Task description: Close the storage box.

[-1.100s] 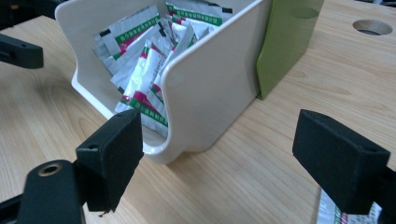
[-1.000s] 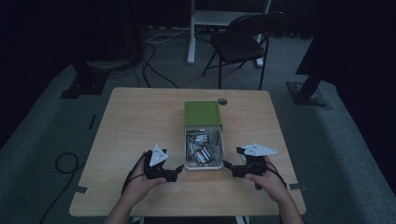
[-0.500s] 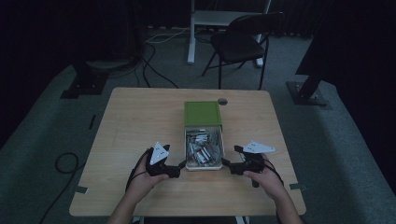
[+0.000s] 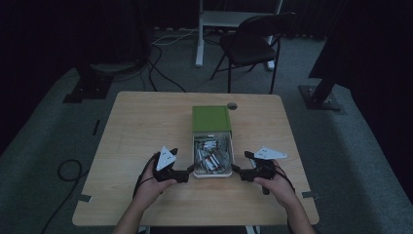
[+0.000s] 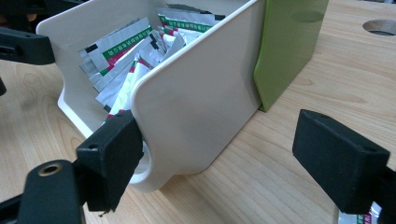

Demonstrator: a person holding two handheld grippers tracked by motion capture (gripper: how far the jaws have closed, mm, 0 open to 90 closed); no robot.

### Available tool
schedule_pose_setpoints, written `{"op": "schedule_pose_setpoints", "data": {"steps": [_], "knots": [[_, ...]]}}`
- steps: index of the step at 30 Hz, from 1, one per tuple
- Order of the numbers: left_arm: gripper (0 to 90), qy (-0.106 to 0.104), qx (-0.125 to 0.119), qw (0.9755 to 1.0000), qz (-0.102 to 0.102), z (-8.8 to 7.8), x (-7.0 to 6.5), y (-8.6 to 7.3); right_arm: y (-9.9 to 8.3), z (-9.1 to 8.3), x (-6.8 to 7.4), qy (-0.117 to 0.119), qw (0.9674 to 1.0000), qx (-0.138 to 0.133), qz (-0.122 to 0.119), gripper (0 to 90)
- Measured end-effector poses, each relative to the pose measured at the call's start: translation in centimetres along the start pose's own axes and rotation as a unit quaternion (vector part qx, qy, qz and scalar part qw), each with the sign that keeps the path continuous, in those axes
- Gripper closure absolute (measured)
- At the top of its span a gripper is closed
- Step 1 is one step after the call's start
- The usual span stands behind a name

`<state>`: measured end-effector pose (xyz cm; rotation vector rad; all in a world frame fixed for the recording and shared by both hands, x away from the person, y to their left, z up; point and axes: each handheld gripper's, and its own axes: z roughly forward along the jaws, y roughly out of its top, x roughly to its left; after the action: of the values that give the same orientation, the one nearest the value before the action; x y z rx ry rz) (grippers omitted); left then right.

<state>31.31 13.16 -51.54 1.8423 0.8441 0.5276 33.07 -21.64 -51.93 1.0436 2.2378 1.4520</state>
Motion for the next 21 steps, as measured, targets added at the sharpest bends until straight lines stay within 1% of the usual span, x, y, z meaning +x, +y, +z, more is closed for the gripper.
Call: {"op": "schedule_pose_setpoints", "data": {"steps": [1, 5, 6, 11, 21], "knots": [[9.8, -0.002, 0.001, 1.0000, -0.004, 0.07, 0.05, -0.04, 0.00, 0.01, -0.02, 0.000, 1.0000, 0.000, 0.000, 16.0], [9.8, -0.003, 0.002, 1.0000, -0.004, 0.13, 0.10, 0.02, 0.20, 0.09, -0.17, 0.002, 1.0000, 0.004, -0.003, 14.0], [9.8, -0.002, 0.004, 1.0000, 0.001, 0.16, 0.13, 0.12, 0.24, 0.13, -0.17, 0.002, 1.0000, 0.003, -0.003, 14.0], [9.8, 0.003, 0.006, 1.0000, 0.006, 0.29, 0.30, 0.31, 0.33, 0.30, -0.24, 0.000, 1.0000, 0.003, 0.002, 14.0], [9.7, 0.000, 0.007, 1.0000, 0.002, 0.64, 0.61, 0.45, 0.53, 0.47, -0.52, -0.006, 1.0000, 0.001, 0.002, 14.0]]}}
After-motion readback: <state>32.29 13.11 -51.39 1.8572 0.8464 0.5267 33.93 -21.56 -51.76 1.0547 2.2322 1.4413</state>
